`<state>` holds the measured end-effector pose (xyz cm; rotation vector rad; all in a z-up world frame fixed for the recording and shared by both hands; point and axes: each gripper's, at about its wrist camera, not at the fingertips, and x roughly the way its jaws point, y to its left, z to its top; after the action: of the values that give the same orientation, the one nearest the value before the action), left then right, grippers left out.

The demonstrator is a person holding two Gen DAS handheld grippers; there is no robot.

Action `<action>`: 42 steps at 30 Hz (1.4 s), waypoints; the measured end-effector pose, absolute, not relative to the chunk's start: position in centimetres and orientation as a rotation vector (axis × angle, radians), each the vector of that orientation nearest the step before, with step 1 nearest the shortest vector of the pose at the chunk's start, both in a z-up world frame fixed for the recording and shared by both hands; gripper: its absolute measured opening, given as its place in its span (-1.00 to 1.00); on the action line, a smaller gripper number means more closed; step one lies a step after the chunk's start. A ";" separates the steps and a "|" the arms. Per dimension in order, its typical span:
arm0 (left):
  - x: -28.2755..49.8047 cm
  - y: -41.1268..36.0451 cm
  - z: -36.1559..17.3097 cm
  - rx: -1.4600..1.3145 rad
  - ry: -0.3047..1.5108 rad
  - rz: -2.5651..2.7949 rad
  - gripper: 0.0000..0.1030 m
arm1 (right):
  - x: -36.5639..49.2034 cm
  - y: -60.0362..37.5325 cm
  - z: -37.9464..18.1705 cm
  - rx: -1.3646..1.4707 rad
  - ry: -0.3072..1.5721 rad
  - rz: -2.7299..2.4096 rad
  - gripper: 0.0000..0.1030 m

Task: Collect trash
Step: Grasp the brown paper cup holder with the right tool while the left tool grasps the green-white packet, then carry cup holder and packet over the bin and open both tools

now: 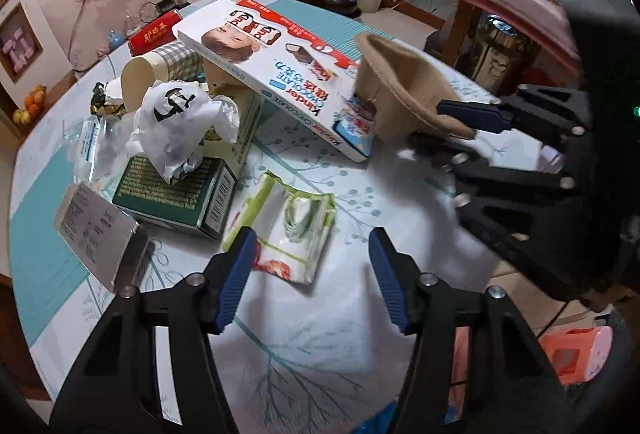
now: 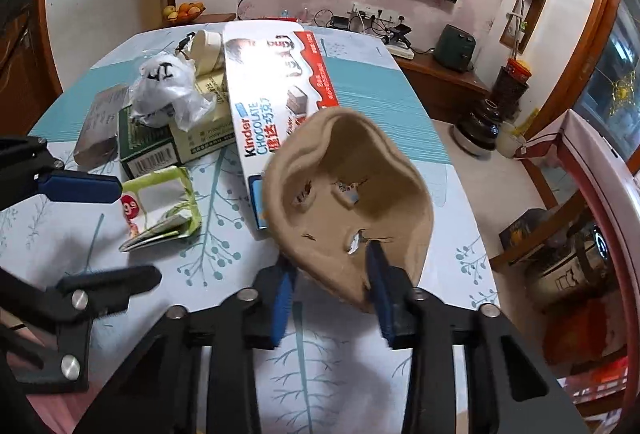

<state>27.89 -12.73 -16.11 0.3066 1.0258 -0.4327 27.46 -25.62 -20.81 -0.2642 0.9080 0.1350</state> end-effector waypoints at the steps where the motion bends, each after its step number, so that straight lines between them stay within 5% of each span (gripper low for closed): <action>1: 28.1 -12.9 -16.4 0.320 1.024 -0.420 -0.02 | 27.7 -25.9 -21.0 -0.259 0.903 0.133 -0.50; 5: 28.4 -13.7 -17.2 0.366 1.010 -0.394 -0.18 | 28.3 -26.9 -21.7 -0.202 0.905 0.156 -0.73; 15: 29.3 -14.3 -18.6 0.383 1.036 -0.363 -0.93 | 26.4 -28.5 -20.7 -0.103 0.860 0.199 -0.76; 26: 26.4 -10.7 -13.1 0.186 1.003 -0.442 -0.97 | 19.9 -29.4 -18.1 0.109 0.829 0.250 -0.76; 34: 17.5 -8.7 -8.9 0.131 0.951 -0.518 -0.97 | 12.2 -29.3 -16.9 0.255 0.832 0.259 -0.76; 42: 9.3 -8.9 -10.0 0.117 0.921 -0.544 -0.97 | 3.6 -27.9 -18.0 0.325 0.895 0.259 -0.76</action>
<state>9.28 -8.89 -10.01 0.1167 0.9207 -0.5441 3.57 -27.90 -17.96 0.3246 0.8951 0.2593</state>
